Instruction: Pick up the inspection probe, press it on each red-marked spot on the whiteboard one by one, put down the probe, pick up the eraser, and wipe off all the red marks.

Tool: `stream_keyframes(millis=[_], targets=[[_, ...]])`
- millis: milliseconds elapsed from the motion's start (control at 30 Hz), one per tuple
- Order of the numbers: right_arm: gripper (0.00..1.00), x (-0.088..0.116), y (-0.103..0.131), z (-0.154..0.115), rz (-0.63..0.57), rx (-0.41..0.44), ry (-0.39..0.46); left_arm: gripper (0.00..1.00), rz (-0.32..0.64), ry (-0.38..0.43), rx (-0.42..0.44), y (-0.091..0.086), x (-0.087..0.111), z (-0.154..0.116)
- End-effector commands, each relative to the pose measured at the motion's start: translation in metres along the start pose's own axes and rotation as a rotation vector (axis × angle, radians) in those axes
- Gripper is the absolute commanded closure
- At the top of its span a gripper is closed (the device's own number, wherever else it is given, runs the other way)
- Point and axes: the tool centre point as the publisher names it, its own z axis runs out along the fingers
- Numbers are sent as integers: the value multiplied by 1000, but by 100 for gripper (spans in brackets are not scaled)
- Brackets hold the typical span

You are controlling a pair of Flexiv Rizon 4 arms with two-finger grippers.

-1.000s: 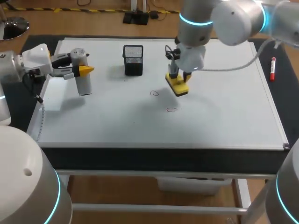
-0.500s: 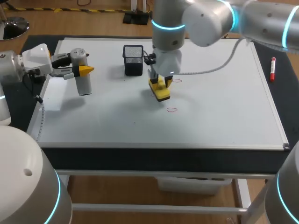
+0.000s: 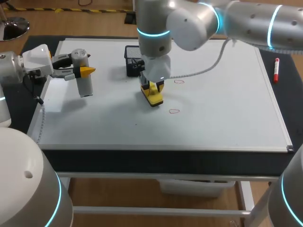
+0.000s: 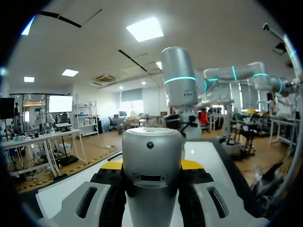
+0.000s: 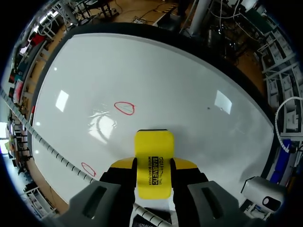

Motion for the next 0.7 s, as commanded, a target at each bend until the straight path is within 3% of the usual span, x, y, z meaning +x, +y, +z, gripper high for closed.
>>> stream_keyframes(millis=[33, 367, 700], targets=[[100, 0, -5, 4, -9, -5, -1, 100, 3, -1, 5, 1, 0, 0], [100, 2, -7, 14, -1, -21, 9, 100, 3, -1, 5, 1, 0, 0], [100, 19, -10, 19, 41, -20, 21, 100, 3, -1, 5, 1, 0, 0]])
